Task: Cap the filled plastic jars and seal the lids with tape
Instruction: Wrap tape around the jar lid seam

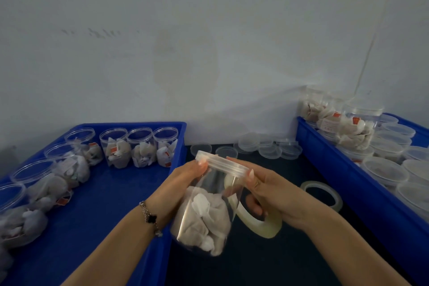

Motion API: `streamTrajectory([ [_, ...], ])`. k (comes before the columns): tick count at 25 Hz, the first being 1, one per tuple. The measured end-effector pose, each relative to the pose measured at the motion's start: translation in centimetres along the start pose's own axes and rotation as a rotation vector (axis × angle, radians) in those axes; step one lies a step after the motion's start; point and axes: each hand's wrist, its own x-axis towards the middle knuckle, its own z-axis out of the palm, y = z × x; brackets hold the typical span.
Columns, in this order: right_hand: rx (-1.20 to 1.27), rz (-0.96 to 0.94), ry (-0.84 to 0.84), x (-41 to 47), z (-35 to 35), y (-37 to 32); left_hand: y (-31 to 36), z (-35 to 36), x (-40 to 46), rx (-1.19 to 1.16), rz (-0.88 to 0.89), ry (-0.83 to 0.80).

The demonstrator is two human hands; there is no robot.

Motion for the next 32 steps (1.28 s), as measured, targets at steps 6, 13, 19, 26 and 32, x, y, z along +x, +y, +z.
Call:
streamTrajectory([
  [6, 0.066, 0.028, 0.33, 0.6, 2.3, -0.4, -1.0, -0.6, -2.3, 0.111, 0.172, 0.255],
  [13, -0.059, 0.108, 0.465, 1.6, 3.4, -0.1, -1.7, 1.8, -2.9, 0.497, 0.12, 0.196],
  [19, -0.25, 0.074, 0.322, -0.9, 0.9, -0.9, -1.5, 0.3, -2.5, 0.487, 0.199, 0.332],
  [26, -0.961, -0.177, 0.451, -3.7, 1.1, -1.9, -1.9, 0.1, -2.1, 0.749, 0.201, 0.333],
  [32, -1.289, -0.401, 0.574, -4.6, 2.3, -3.7, -1.2, -0.4, -2.4, 0.738, 0.272, 0.404],
])
